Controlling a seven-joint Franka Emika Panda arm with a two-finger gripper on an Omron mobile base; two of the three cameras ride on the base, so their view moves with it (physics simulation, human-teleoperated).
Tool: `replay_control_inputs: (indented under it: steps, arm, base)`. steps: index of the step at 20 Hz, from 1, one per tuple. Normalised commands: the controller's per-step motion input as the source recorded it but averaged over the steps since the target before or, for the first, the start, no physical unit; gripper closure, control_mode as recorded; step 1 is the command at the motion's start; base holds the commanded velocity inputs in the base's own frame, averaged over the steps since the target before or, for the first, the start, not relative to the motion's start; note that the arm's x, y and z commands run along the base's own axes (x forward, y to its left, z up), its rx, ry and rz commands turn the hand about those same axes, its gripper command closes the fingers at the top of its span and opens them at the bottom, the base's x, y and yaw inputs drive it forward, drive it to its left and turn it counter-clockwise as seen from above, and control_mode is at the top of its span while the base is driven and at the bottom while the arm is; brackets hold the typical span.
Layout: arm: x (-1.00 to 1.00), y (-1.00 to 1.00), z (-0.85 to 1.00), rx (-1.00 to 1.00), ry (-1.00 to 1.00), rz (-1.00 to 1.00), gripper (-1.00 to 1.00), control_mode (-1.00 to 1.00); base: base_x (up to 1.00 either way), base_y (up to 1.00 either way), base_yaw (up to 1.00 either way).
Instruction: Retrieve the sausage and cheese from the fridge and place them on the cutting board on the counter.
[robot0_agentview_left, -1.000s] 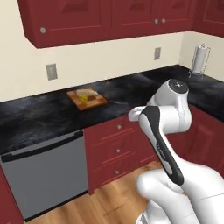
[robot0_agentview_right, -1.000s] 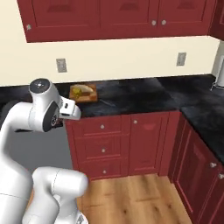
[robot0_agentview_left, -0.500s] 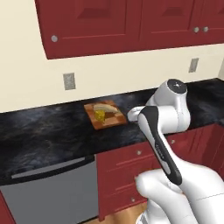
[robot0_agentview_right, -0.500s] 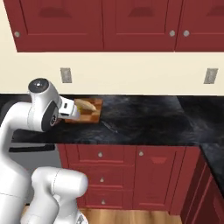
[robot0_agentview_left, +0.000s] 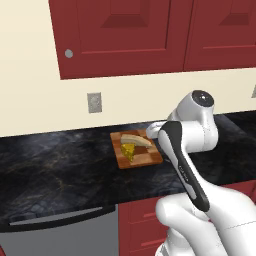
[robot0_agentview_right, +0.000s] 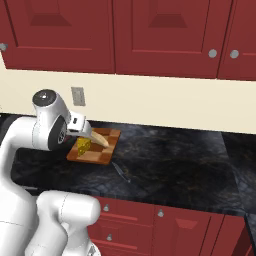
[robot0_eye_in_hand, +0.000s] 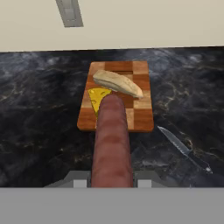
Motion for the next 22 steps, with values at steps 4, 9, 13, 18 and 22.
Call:
replay_control_inputs:
  steps: [4,9,13,18,22]
  arm:
    - [0.74,-0.24,-0.61,0.0,0.03,0.28,1.0,-1.0]
    - [0.65,-0.16,-0.99,-0.01,0.0,0.27,1.0,-1.0]
    - [0.94,0.0,-0.81,0.0,0.02,0.21,1.0,-1.0]
    - [0.93,-0.05,-0.45,0.0,0.02,0.18,1.0,-1.0]
    - [0.75,-0.03,-0.13,0.0,0.03,0.12,1.0,-1.0]
  base:
    - [0.0,0.0,0.0]
    - [0.0,0.0,0.0]
    - [0.0,0.0,0.0]
    - [0.0,0.0,0.0]
    - [0.0,0.0,0.0]
